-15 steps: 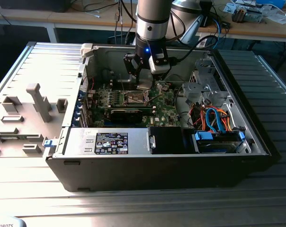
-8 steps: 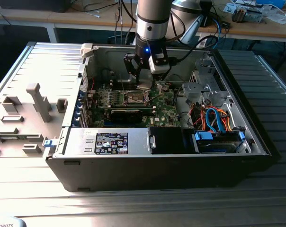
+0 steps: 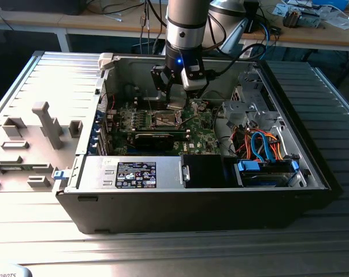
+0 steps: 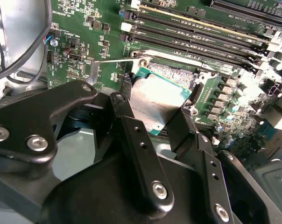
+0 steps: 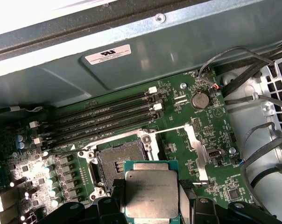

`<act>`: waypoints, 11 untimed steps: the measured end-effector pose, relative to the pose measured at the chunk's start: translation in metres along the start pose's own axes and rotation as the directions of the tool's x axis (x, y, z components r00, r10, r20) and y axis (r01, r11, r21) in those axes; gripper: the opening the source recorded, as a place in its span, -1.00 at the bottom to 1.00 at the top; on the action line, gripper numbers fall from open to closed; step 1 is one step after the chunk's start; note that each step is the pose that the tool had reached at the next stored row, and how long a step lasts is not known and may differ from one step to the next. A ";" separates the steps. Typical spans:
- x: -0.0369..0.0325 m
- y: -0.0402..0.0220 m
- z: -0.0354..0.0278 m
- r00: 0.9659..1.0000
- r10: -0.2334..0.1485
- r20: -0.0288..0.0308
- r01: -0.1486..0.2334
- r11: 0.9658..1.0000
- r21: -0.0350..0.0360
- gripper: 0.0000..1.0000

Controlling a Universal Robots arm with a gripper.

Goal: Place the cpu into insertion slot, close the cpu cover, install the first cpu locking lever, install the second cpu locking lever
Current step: 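Place the cpu into insertion slot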

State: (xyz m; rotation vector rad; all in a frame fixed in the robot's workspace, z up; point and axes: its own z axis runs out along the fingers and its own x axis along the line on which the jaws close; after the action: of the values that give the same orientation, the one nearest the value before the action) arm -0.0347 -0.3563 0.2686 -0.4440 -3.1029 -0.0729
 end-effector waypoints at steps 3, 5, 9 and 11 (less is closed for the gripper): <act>0.0000 0.0000 0.0000 1.000 0.004 0.000 -0.004 1.000 0.000 0.08; 0.0000 0.0000 0.0000 1.000 0.006 0.000 -0.006 1.000 0.001 0.08; 0.0000 0.0000 0.0000 1.000 0.011 0.001 -0.011 1.000 0.001 0.08; 0.0000 0.0000 0.0000 1.000 0.015 0.001 -0.015 1.000 0.001 0.08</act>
State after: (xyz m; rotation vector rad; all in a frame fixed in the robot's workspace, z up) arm -0.0347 -0.3563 0.2686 -0.4674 -3.1001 -0.0706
